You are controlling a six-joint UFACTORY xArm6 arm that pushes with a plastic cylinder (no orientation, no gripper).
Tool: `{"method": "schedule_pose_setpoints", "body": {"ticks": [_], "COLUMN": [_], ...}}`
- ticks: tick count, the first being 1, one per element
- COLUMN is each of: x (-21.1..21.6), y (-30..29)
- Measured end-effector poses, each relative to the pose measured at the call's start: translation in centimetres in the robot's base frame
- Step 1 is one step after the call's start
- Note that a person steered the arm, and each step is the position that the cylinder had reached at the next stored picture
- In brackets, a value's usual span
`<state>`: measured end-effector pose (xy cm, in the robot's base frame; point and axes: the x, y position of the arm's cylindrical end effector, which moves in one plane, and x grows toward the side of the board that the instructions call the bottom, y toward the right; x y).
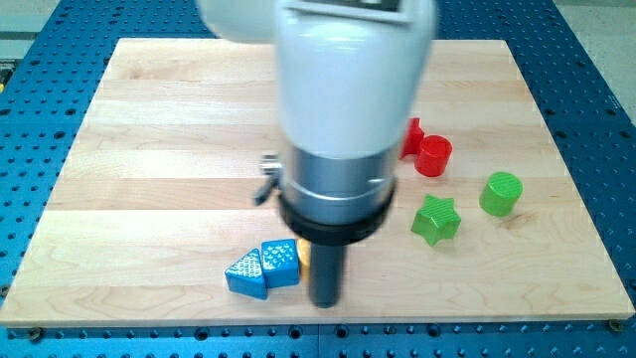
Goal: Place the green star at the bottom left corner of the board
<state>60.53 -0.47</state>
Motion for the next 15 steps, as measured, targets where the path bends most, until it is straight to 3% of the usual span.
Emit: {"method": "schedule_pose_setpoints", "body": {"ticks": [1,3,5,6,7,12,14,15], "x": [-0.2,-1.5,-3.3,-3.4,-8.3,-18.9,-16.9,-20.4], "y": [0.2,11.7,15.3,15.3,12.0,11.3,-8.9,-10.9]}}
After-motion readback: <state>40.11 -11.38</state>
